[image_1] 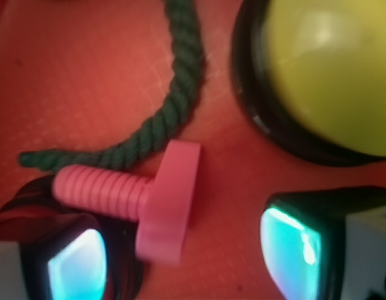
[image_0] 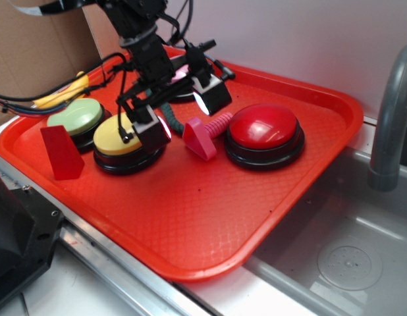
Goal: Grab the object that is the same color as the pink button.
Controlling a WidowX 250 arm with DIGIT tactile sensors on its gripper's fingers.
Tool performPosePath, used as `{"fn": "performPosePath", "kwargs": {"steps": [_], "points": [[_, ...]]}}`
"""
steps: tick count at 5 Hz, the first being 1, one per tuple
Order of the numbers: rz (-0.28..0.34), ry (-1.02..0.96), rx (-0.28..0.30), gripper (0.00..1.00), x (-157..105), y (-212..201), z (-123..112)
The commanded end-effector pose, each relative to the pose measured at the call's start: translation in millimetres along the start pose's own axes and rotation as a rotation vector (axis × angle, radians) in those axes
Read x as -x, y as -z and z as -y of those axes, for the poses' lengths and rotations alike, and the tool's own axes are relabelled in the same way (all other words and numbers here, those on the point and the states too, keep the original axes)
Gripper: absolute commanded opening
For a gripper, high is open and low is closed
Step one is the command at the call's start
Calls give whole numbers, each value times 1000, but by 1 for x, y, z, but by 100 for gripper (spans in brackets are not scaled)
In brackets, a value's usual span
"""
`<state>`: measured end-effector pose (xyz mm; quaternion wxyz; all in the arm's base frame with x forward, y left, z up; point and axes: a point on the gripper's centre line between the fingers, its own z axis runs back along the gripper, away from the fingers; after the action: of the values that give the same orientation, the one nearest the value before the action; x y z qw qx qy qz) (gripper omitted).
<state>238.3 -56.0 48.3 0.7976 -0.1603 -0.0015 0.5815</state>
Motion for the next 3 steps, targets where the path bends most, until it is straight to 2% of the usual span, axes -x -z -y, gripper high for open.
{"fn": "performPosePath", "kwargs": {"steps": [1, 2, 3], "points": [[-27, 37, 46, 57, -5, 8, 9], [-23, 48, 76, 0, -6, 7, 6], [-19, 41, 91, 0, -7, -2, 4]]}}
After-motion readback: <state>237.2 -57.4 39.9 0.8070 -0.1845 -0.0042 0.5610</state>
